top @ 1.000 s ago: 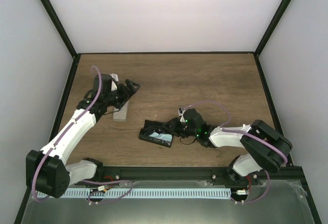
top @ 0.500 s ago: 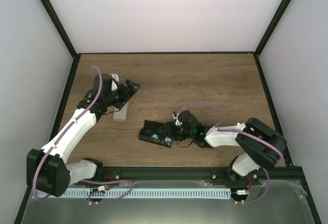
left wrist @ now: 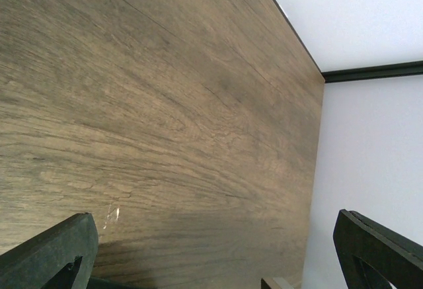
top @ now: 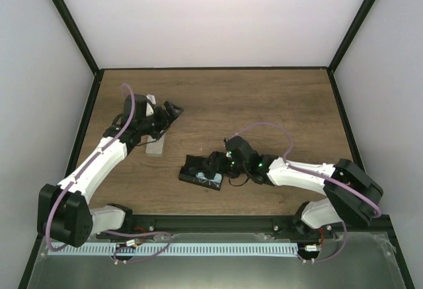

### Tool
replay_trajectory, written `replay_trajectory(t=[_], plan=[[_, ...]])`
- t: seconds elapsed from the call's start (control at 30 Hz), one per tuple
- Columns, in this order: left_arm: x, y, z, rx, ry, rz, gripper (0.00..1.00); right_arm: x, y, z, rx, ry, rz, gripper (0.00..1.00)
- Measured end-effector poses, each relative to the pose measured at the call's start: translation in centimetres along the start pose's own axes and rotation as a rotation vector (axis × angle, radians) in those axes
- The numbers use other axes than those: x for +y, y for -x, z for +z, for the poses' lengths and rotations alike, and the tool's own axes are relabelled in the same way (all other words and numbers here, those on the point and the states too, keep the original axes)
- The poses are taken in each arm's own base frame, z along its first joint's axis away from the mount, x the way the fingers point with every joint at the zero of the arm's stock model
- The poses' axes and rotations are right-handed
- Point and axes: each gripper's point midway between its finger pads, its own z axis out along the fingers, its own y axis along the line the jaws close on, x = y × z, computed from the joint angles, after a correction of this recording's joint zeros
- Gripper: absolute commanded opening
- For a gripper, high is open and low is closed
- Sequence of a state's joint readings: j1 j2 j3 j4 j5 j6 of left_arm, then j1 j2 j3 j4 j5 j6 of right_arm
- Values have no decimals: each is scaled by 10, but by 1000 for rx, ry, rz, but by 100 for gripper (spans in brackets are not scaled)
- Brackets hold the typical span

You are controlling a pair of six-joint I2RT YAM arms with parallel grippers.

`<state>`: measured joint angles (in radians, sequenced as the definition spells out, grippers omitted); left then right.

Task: Organize the sunglasses
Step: Place the sunglasses in the sunglasses case.

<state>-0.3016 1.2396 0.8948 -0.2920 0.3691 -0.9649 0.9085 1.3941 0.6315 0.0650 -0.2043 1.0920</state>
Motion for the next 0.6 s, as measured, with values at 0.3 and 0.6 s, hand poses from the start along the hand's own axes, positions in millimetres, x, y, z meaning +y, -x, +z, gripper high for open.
replay_trajectory(t=[0.3,0.6], plan=[[-3,3,7,0,-21,-13,100,-36,-6,-8,9,-179,-4,74],[-2,5,13,2,-24,-22,100,-20,7,-18,-31,-182,-70,14]])
